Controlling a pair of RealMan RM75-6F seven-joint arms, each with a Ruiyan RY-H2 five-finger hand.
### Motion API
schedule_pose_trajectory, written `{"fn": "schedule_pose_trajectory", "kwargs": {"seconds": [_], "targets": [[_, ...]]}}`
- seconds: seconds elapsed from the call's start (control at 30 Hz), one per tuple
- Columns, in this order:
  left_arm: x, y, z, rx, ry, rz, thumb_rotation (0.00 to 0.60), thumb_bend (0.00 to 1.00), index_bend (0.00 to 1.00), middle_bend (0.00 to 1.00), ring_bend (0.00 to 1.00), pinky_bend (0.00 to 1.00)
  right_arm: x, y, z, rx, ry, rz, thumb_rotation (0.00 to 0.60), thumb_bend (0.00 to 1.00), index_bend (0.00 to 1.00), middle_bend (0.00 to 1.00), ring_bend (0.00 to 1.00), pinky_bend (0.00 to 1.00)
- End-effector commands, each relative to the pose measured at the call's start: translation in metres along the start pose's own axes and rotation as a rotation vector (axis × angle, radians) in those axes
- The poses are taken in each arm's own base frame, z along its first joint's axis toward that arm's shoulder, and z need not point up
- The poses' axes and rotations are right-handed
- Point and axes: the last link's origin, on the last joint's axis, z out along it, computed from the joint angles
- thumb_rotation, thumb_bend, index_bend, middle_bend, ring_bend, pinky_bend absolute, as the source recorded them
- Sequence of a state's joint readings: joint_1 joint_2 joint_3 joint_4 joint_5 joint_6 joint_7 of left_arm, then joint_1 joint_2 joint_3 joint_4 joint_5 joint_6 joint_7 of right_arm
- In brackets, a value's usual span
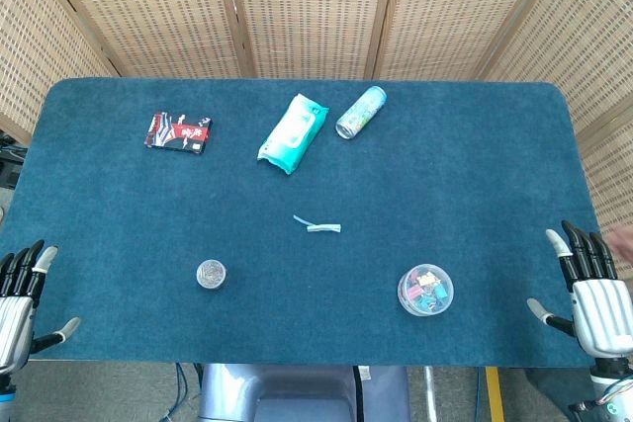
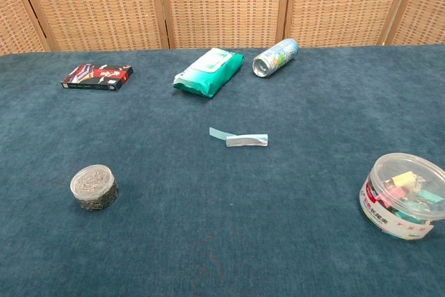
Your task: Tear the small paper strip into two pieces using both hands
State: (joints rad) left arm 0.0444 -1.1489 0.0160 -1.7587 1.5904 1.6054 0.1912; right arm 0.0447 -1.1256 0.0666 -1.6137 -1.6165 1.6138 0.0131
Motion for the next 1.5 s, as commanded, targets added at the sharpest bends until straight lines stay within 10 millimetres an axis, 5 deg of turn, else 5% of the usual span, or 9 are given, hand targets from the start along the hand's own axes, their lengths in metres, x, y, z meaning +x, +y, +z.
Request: {"fn": "schedule_pose_trajectory", "kwargs": {"seconds": [0.03,0.4,0.7,0.97,1.2,1.5], "targets": [[0.000,0.000,0.000,0.001,0.000,-0.003,0.600,0.00,0.00,0.00,0.00,0.00,-0.001,0.000,0.000,0.002,-0.003,-0.001,0.600,0.00,0.00,0.00,0.00,0.00],[0.004,-0.003,0.002,0.015,0.010,-0.018,0.600,0.00,0.00,0.00,0.00,0.00,-0.009,-0.014,0.015,0.068,-0.056,-0.038,0.600,0.00,0.00,0.00,0.00,0.00],[0.002,-0.005,0.011,0.044,0.001,-0.012,0.600,0.00,0.00,0.00,0.00,0.00,-0.008,-0.090,0.113,0.300,-0.199,-0.029,0.600,0.00,0.07,0.00,0.00,0.00],[-0.001,-0.006,0.019,0.069,-0.011,0.003,0.600,0.00,0.00,0.00,0.00,0.00,-0.033,-0.164,0.191,0.358,-0.359,-0.004,0.600,0.00,0.14,0.00,0.00,0.00],[-0.004,-0.010,0.027,0.106,-0.032,0.007,0.600,0.00,0.00,0.00,0.00,0.00,-0.076,-0.223,0.222,0.360,-0.436,-0.021,0.600,0.00,0.35,0.00,0.00,0.00],[-0.006,-0.015,0.034,0.136,-0.054,0.010,0.600,0.00,0.00,0.00,0.00,0.00,-0.120,-0.271,0.236,0.290,-0.451,-0.060,0.600,0.19,0.41,0.00,0.00,0.00]]}}
